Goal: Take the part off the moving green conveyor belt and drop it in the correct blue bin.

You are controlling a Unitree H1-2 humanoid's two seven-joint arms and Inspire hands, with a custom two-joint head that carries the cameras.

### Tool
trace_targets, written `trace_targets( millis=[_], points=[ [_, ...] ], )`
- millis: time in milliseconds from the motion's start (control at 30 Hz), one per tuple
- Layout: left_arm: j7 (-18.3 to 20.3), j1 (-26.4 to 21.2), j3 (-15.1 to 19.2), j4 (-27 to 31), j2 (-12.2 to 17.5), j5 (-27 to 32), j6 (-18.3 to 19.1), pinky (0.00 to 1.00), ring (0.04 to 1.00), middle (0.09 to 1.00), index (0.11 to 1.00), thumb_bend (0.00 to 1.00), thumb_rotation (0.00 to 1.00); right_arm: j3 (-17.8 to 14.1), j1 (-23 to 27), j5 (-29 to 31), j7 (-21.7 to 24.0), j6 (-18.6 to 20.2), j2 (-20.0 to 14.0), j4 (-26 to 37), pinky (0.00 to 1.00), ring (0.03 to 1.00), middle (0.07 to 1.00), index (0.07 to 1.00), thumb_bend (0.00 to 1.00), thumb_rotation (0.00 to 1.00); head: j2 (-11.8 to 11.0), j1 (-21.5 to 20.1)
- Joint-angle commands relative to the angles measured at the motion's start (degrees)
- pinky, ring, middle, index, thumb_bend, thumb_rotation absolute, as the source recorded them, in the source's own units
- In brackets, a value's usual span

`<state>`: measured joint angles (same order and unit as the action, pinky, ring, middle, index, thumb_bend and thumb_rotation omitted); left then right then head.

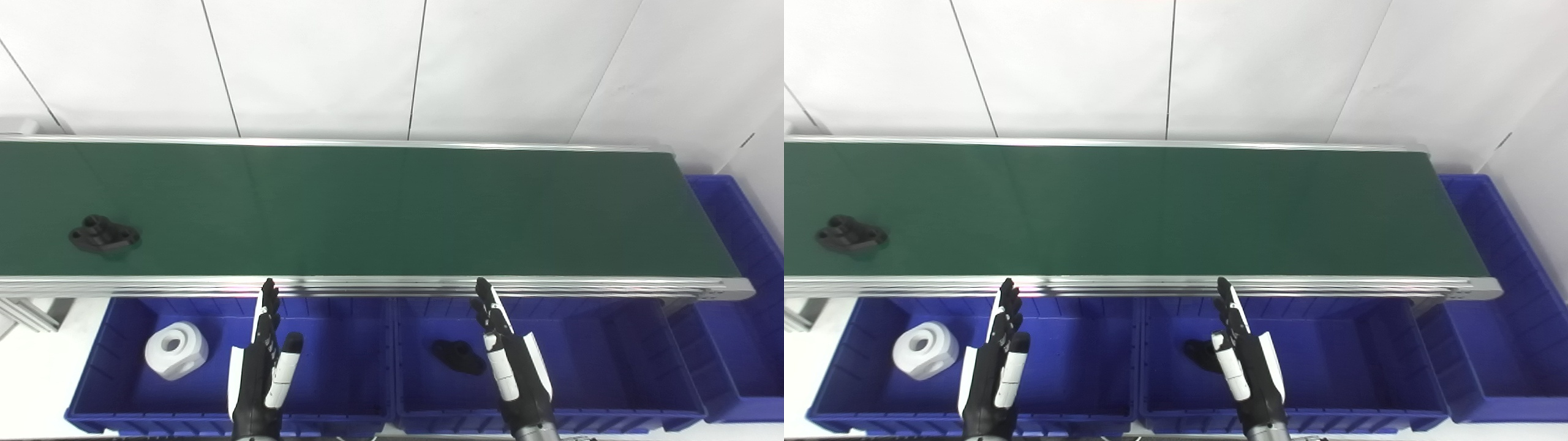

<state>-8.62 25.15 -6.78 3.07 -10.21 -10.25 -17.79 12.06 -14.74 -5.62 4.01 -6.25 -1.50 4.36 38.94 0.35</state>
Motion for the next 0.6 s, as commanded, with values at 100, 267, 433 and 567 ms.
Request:
trace_targets(
  millis=[100,267,433,567],
  points=[
    [0.4,-0.6,-1.0,0.6,-0.2,0.7,-2.7,1.00,1.000,1.000,1.000,0.79,0.92,-0.1,0.4,0.6,0.3,-3.0,0.3,0.9,1.00,0.978,1.000,1.000,0.84,1.00,-0.1,0.1],
    [0.5,-0.7,-1.3,0.6,0.0,1.1,-2.6,1.00,1.000,1.000,1.000,0.79,0.92,0.0,0.4,0.3,0.2,-3.0,0.3,1.1,1.00,0.976,1.000,1.000,0.84,1.00,-0.1,0.1],
    [0.2,-0.9,-1.4,0.3,0.3,1.0,-3.0,1.00,1.000,1.000,1.000,0.80,0.91,-0.1,0.4,0.7,0.2,-3.1,0.4,0.9,1.00,0.980,1.000,1.000,0.84,1.00,-0.2,0.1],
    [0.4,-1.2,-1.4,0.2,0.6,1.2,-3.2,1.00,1.000,1.000,1.000,0.79,0.91,-0.2,0.5,0.2,-0.2,-3.1,0.5,0.8,1.00,0.984,1.000,1.000,0.84,1.00,-0.1,0.1]
  ],
)
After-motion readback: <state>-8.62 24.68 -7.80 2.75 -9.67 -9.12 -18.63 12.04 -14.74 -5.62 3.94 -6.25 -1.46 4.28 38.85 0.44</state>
